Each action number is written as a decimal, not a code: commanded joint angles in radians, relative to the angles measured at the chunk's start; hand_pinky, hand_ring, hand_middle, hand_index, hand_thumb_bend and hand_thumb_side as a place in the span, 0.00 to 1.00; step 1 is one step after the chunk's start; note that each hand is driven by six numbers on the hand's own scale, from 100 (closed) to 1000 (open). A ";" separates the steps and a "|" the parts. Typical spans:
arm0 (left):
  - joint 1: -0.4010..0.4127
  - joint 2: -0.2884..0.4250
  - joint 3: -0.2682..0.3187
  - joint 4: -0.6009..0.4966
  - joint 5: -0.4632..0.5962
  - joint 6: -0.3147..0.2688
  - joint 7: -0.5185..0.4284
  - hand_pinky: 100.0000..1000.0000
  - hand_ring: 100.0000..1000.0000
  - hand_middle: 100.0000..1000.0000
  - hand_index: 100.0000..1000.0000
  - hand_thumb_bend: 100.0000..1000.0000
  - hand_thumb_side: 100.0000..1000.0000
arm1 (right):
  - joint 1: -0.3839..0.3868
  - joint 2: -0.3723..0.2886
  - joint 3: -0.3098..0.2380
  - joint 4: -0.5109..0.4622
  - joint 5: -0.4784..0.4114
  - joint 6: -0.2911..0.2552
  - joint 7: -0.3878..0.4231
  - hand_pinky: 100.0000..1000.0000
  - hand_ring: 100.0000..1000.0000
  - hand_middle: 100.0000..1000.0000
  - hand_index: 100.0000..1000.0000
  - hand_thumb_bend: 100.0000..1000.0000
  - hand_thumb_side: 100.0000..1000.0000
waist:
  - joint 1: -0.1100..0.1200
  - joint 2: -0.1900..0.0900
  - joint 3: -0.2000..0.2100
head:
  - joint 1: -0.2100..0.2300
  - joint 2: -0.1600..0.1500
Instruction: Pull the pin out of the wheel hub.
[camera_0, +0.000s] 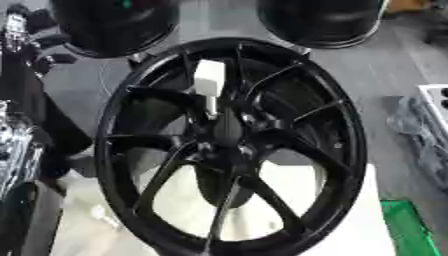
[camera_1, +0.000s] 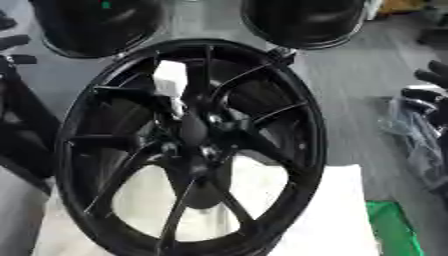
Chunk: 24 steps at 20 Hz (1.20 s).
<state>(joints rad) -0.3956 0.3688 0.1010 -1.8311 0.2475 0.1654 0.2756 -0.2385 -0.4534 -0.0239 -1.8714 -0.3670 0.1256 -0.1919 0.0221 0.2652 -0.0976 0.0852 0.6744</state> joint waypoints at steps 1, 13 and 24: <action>-0.015 0.019 0.001 -0.015 0.003 -0.004 -0.001 0.53 0.64 0.68 0.73 0.00 0.76 | -0.016 -0.026 -0.007 -0.009 0.004 0.000 0.000 0.75 0.71 0.77 0.85 0.00 0.77 | 0.000 -0.018 -0.003 | -0.007 -0.014; -0.261 0.411 -0.163 -0.006 0.172 0.017 -0.065 0.54 0.67 0.72 0.74 0.00 0.60 | -0.014 -0.039 -0.006 -0.011 0.012 -0.001 0.003 0.75 0.71 0.77 0.85 0.00 0.77 | 0.015 -0.012 -0.017 | -0.008 -0.031; -0.504 0.678 -0.359 -0.130 0.110 -0.019 -0.510 0.67 0.75 0.77 0.83 0.02 0.51 | -0.007 -0.053 0.000 -0.009 0.027 0.001 0.014 0.75 0.71 0.77 0.85 0.00 0.78 | 0.034 -0.016 -0.023 | -0.016 -0.026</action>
<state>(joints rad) -0.8827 0.9968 -0.2507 -1.9359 0.3837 0.1562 -0.1735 -0.2388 -0.4731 -0.0188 -1.8711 -0.3474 0.1285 -0.1814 0.0591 0.2690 -0.1202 0.0717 0.6562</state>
